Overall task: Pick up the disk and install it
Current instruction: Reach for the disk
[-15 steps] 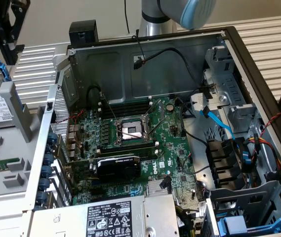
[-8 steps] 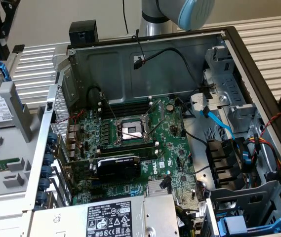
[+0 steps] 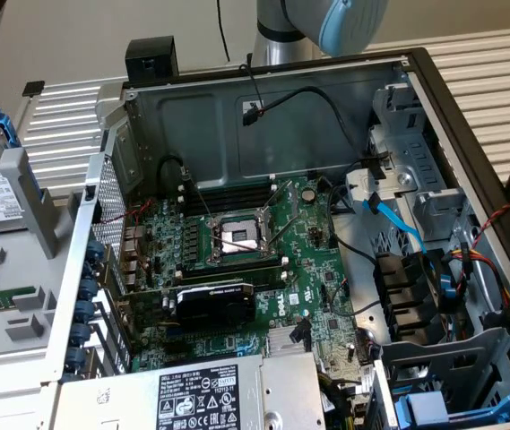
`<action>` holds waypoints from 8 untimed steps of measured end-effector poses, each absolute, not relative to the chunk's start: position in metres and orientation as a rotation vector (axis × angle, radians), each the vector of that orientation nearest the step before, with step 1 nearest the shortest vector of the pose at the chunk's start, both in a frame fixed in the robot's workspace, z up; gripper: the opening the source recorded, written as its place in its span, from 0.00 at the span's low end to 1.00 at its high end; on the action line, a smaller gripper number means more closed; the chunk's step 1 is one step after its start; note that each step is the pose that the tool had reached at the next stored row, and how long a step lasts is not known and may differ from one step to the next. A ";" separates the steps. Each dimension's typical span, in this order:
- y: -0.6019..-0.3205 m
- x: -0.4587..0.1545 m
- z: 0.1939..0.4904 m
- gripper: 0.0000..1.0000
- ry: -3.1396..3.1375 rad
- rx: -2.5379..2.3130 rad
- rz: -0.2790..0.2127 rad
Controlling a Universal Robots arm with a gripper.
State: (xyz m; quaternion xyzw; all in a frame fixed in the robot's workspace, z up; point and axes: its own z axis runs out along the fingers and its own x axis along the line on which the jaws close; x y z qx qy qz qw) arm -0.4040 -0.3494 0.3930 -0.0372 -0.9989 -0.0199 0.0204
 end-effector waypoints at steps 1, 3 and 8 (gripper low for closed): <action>-0.349 -0.408 0.393 0.15 -3.096 -0.115 -0.062; -0.349 -0.416 0.393 0.15 -3.093 -0.115 -0.061; -0.341 -0.426 0.393 0.15 -3.089 -0.115 -0.061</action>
